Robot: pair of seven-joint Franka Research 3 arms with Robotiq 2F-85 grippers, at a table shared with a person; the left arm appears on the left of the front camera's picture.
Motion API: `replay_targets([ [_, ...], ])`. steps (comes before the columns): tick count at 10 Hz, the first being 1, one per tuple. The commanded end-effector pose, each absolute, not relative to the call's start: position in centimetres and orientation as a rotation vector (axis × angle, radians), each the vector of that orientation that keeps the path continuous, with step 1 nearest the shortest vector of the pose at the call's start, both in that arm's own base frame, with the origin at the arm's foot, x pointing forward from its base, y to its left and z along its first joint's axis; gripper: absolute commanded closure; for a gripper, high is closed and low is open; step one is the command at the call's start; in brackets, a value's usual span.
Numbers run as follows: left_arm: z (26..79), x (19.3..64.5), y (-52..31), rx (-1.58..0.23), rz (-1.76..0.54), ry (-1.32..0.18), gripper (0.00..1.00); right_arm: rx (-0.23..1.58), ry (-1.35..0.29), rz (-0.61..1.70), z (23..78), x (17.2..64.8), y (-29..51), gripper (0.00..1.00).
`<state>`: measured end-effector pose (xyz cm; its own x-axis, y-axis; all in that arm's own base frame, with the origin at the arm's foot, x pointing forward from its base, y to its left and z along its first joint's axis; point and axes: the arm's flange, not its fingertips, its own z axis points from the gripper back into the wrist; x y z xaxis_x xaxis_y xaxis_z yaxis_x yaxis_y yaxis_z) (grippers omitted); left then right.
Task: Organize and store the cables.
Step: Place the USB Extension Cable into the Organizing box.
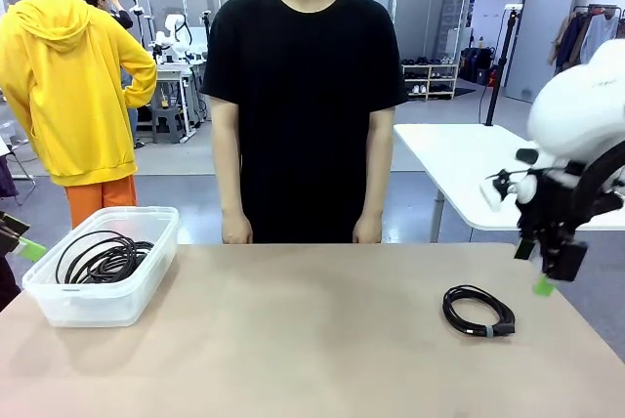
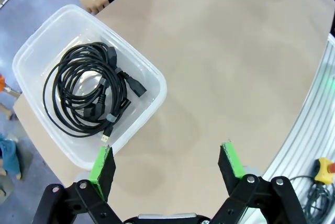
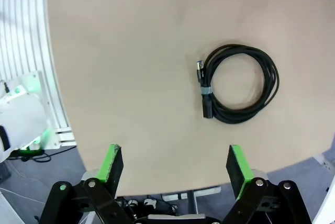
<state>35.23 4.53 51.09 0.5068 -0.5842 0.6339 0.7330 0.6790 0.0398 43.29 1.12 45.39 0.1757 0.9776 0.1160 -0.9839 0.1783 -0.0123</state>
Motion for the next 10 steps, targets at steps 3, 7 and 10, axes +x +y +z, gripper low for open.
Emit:
replay_targets([
  [3,51.1,34.8,4.3,-0.241,-0.797,-0.641,0.00,0.007,-0.125,1.389,36.8,44.6,3.2,0.00],
  [7,51.1,34.8,4.3,-0.241,-0.797,-0.641,0.00,-0.002,-0.165,1.405,32.2,45.9,3.0,0.00],
  [10,51.1,34.8,4.3,-0.241,-0.797,-0.641,0.00,0.016,-0.162,1.384,30.9,47.0,1.9,0.00],
])
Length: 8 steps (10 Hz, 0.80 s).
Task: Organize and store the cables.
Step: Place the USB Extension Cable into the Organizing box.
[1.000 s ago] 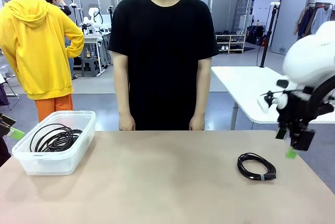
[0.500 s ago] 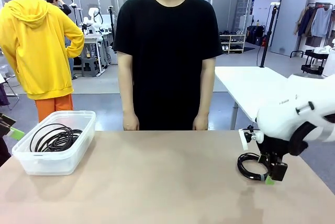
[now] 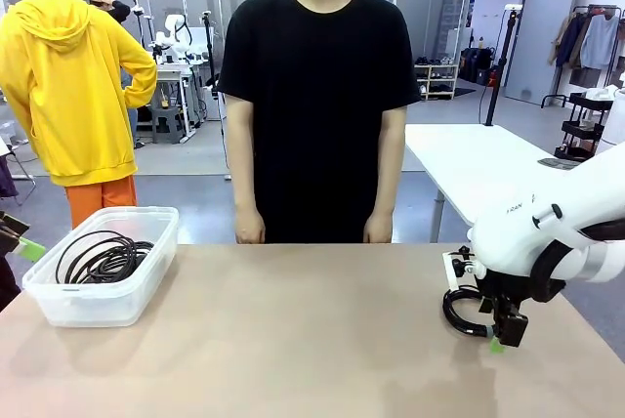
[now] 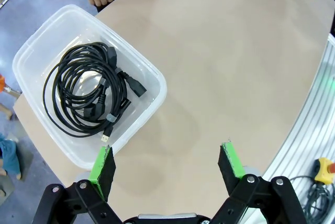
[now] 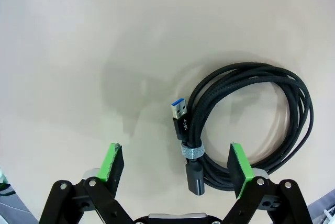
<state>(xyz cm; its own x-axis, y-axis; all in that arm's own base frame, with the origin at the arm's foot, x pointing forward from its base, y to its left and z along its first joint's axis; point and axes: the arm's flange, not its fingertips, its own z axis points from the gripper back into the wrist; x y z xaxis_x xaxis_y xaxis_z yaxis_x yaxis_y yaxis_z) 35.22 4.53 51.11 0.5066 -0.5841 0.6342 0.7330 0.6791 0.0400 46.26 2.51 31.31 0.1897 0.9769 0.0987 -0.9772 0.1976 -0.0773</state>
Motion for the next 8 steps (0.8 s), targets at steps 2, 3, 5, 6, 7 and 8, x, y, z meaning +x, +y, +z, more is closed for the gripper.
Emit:
replay_targets([
  [2,51.14,34.76,4.34,-0.241,-0.797,-0.641,0.00,0.012,-0.141,1.372,29.90,47.32,1.71,0.00],
  [3,51.14,34.76,4.34,-0.241,-0.797,-0.641,0.00,0.019,-0.141,1.365,29.79,47.38,1.55,0.00],
  [5,51.14,34.76,4.34,-0.241,-0.797,-0.641,0.00,0.038,-0.144,1.375,29.80,47.47,1.26,0.50],
  [6,51.14,34.76,4.34,-0.241,-0.797,-0.641,0.00,0.050,-0.152,1.373,29.82,47.61,1.21,0.60],
  [7,51.14,34.76,4.34,-0.241,-0.797,-0.641,0.00,0.051,-0.151,1.375,29.81,47.63,1.24,1.00],
  [8,51.14,34.76,4.34,-0.241,-0.797,-0.641,0.00,0.053,-0.151,1.377,29.78,47.64,1.30,1.00],
])
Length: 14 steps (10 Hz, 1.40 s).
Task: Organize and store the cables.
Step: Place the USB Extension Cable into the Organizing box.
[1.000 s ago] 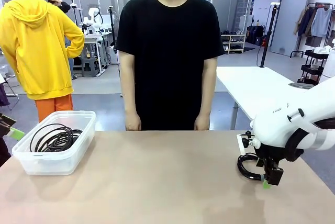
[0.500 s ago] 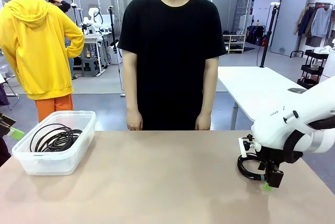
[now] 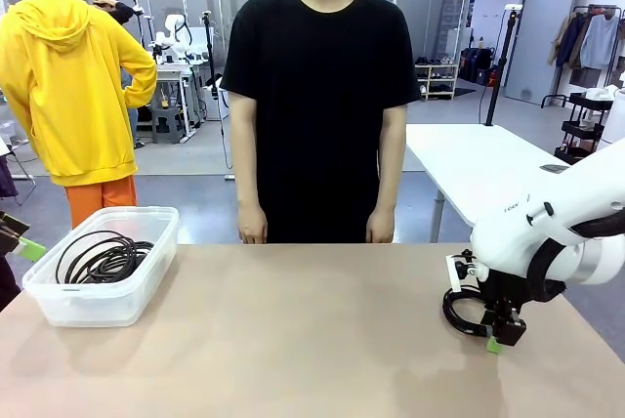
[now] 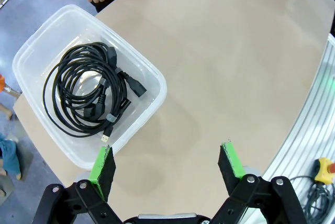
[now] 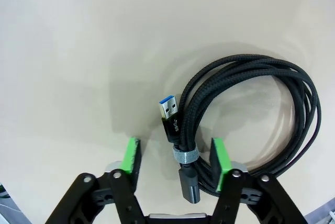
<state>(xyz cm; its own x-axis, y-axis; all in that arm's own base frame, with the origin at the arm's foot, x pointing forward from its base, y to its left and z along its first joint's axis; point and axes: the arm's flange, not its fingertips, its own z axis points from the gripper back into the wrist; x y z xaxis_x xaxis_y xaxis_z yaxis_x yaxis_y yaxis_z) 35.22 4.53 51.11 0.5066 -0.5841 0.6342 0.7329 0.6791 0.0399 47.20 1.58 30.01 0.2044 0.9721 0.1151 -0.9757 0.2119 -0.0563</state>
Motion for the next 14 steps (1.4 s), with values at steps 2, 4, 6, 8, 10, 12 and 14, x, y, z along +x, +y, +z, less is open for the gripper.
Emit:
replay_targets([
  [2,51.1,34.8,4.3,-0.241,-0.797,-0.641,0.00,0.049,-0.142,1.379,29.7,47.5,1.1,0.86],
  [4,51.1,34.8,4.3,-0.241,-0.797,-0.641,0.00,0.043,-0.138,1.384,30.1,47.5,1.0,1.00],
  [6,51.1,34.8,4.3,-0.241,-0.797,-0.641,0.00,0.062,-0.156,1.382,32.6,47.4,0.9,1.00],
  [8,51.1,34.8,4.3,-0.241,-0.797,-0.641,0.00,0.054,-0.153,1.415,37.4,47.4,1.9,1.00],
  [10,51.1,34.8,4.3,-0.241,-0.797,-0.641,0.00,0.026,-0.134,1.385,41.9,47.6,3.2,1.00],
  [12,51.1,34.8,4.3,-0.241,-0.797,-0.641,0.00,0.011,-0.119,1.376,43.7,47.7,5.2,1.00],
  [14,51.1,34.8,4.3,-0.241,-0.797,-0.641,0.00,-0.021,-0.104,1.394,45.2,47.3,10.3,1.00],
])
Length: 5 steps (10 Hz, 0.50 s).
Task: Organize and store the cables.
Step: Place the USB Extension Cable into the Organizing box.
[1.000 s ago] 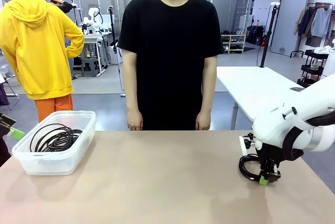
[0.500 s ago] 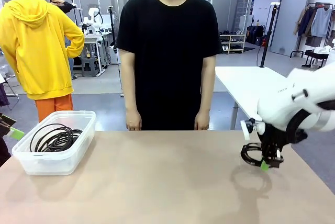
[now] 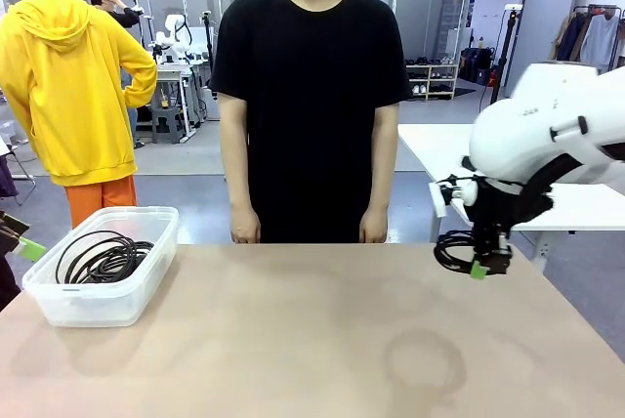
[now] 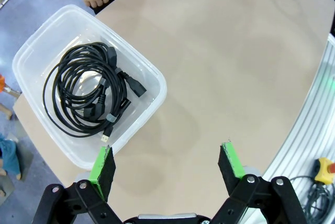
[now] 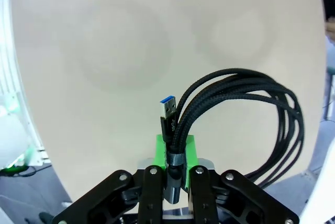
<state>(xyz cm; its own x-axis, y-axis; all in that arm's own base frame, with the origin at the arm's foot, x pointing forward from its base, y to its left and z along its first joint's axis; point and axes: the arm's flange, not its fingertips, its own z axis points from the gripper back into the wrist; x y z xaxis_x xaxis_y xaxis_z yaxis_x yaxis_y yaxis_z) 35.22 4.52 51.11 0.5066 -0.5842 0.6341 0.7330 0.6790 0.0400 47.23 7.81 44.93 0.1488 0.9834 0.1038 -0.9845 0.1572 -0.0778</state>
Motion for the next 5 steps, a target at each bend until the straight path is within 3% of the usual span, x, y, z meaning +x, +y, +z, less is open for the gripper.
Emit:
replay_targets([
  [1,51.1,34.8,4.3,-0.241,-0.797,-0.641,0.00,-0.049,-0.095,1.404,45.3,47.2,13.6,1.00],
  [5,51.1,34.8,4.3,-0.241,-0.797,-0.641,0.00,-0.111,-0.101,1.456,44.5,47.2,27.4,1.00],
])
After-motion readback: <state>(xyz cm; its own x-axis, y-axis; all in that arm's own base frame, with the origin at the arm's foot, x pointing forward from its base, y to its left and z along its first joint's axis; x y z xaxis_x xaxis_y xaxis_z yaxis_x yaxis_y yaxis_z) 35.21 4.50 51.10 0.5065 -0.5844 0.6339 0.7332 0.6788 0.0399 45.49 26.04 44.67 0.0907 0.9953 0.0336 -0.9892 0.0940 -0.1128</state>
